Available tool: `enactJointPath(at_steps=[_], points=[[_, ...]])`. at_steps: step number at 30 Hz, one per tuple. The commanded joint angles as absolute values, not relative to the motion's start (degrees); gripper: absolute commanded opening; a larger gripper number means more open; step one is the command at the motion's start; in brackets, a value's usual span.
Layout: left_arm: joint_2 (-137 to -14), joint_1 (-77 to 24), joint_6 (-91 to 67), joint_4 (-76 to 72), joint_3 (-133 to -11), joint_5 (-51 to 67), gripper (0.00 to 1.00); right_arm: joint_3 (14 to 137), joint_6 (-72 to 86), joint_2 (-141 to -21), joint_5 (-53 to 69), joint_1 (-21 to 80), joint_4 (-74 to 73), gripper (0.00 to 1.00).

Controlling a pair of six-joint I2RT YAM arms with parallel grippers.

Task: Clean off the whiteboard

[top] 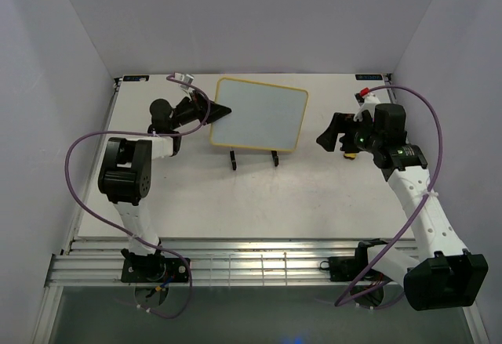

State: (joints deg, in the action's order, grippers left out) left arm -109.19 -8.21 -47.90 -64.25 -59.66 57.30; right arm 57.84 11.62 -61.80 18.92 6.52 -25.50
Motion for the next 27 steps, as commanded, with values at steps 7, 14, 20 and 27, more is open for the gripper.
enactJointPath(at_steps=[7, 14, 20, 27], points=[[-112.1, -4.9, -51.7, -82.0, -63.1, 62.4, 0.00, 59.3, 11.1, -61.6, 20.7, 9.6, -24.3, 0.90], [-115.9, -4.9, -51.4, -84.7, -62.2, 63.7, 0.00, 59.5, 10.6, -62.0, 21.0, 9.9, -23.8, 0.90], [-118.0, -4.8, -49.4, -83.6, -62.3, 63.3, 0.00, 59.5, 10.5, -61.5, 21.4, 10.6, -23.5, 0.90], [-120.0, -4.8, -43.7, -83.8, -58.9, 64.2, 0.00, 59.8, 10.7, -61.8, 23.4, 11.0, -22.6, 0.90]])
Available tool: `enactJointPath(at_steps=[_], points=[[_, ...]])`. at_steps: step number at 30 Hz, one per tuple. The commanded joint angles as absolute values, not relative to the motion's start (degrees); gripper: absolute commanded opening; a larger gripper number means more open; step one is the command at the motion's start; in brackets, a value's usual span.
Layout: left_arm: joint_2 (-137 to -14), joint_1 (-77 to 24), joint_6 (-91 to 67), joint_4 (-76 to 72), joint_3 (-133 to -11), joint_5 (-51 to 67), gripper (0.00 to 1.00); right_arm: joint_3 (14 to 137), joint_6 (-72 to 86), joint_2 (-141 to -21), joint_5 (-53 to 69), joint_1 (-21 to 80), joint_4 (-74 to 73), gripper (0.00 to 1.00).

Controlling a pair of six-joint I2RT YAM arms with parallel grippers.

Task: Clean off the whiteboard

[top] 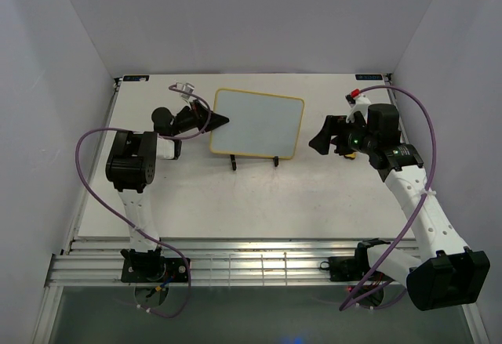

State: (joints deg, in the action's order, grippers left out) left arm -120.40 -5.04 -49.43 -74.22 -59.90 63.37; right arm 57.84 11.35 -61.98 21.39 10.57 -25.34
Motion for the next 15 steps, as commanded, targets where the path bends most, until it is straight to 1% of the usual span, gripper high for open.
enactJointPath(at_steps=[1, 5, 15], points=[[-120.7, -4.7, -42.8, -83.7, -58.8, 64.9, 0.00, 59.9, 10.6, -61.7, 23.6, 11.2, -22.5, 0.90], [-122.2, -3.5, -40.1, -85.8, -58.0, 65.6, 0.00, 59.5, 10.7, -60.7, 24.3, 11.8, -22.2, 0.90], [-123.2, -1.1, -31.4, -84.2, -55.5, 66.7, 0.00, 60.1, 11.0, -58.8, 26.2, 12.7, -21.3, 0.90]])
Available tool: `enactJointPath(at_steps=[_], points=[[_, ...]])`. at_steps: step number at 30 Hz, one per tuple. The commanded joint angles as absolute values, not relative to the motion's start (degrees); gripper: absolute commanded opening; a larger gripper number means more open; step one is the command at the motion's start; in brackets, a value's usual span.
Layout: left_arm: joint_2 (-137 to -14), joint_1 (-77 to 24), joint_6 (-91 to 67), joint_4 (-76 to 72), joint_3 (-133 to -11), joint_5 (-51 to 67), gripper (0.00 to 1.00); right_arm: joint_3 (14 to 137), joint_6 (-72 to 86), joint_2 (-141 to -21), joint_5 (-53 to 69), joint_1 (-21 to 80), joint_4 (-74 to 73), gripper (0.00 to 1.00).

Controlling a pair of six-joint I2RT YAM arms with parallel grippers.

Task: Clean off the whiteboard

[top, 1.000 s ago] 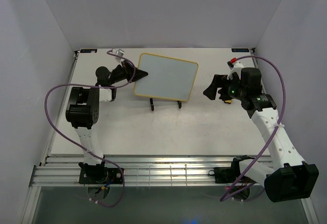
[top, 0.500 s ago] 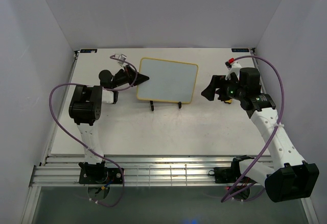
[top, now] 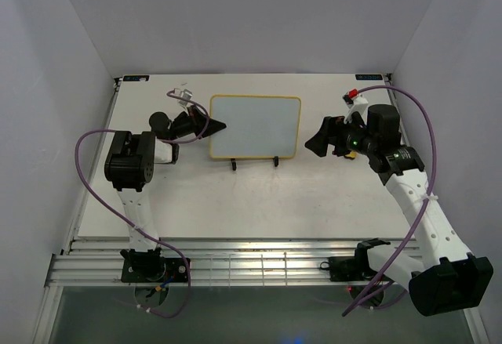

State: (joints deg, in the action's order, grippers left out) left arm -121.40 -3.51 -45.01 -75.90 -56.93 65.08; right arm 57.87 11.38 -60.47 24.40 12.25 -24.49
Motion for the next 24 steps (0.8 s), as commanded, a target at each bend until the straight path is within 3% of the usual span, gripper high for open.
enactJointPath(at_steps=[1, 13, 20, 22, 24], points=[[-123.3, -0.9, -30.9, -84.3, -55.5, 66.6, 0.00, 60.1, 11.0, -58.5, 26.4, 12.7, -21.2, 0.90], [-125.5, -0.6, -24.9, -82.4, -54.8, 67.9, 0.00, 59.6, 11.2, -56.8, 27.0, 13.0, -20.3, 0.90], [-125.1, -0.6, -26.0, -83.4, -53.4, 68.1, 0.08, 59.3, 11.4, -57.0, 27.0, 13.1, -20.0, 0.90], [-125.0, -0.6, -26.7, -83.9, -52.7, 68.0, 0.18, 59.3, 11.4, -57.1, 27.0, 13.1, -20.0, 0.90], [-125.1, -0.6, -27.2, -84.5, -52.4, 68.3, 0.21, 59.3, 11.3, -57.0, 27.0, 13.2, -20.0, 0.90]])
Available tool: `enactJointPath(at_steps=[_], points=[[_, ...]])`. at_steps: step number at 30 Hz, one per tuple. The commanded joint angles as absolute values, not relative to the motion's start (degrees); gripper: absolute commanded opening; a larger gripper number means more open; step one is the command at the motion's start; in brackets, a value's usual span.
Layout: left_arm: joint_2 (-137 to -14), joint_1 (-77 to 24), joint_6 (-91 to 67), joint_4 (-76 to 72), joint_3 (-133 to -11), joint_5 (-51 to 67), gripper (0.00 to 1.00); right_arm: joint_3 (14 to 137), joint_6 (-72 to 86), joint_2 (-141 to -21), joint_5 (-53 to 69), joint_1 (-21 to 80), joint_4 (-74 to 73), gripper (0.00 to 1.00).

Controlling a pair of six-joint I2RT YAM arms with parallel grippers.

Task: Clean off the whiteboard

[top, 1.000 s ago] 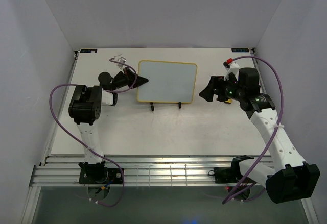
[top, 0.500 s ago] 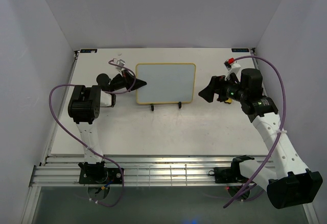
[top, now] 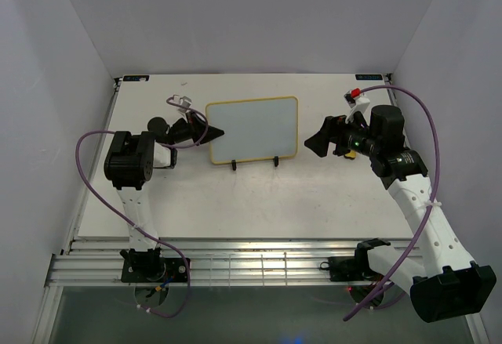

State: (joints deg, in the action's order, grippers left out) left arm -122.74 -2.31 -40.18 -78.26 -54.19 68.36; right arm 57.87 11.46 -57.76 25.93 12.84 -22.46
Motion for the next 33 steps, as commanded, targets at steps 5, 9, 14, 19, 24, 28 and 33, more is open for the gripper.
enactJointPath(at_steps=[5, 9, 14, 19, 24, 28, 33], points=[[-125.3, -0.5, -27.9, -85.3, -51.5, 68.1, 0.30, 59.2, 11.2, -56.7, 26.7, 13.2, -20.1, 0.90], [-125.1, -0.4, -27.9, -85.3, -51.6, 68.0, 0.36, 58.9, 11.2, -56.4, 26.6, 13.1, -20.1, 0.90], [-123.7, -0.4, -27.7, -84.3, -51.9, 68.1, 0.58, 58.7, 11.2, -56.9, 27.0, 13.3, -19.6, 0.90], [-122.1, -0.4, -27.6, -84.4, -51.0, 67.1, 0.78, 58.6, 11.2, -57.0, 26.7, 13.4, -19.5, 0.90], [-120.2, -0.4, -28.5, -85.0, -50.6, 66.2, 0.98, 58.6, 11.0, -57.1, 26.3, 13.3, -19.7, 0.90], [-116.3, -0.4, -27.0, -77.6, -50.3, 61.1, 0.98, 58.4, 10.3, -57.7, 25.2, 13.4, -20.2, 0.90], [-109.3, -0.4, -23.8, -66.3, -48.3, 51.2, 0.98, 58.3, 8.9, -58.3, 21.5, 13.4, -21.5, 0.90]])
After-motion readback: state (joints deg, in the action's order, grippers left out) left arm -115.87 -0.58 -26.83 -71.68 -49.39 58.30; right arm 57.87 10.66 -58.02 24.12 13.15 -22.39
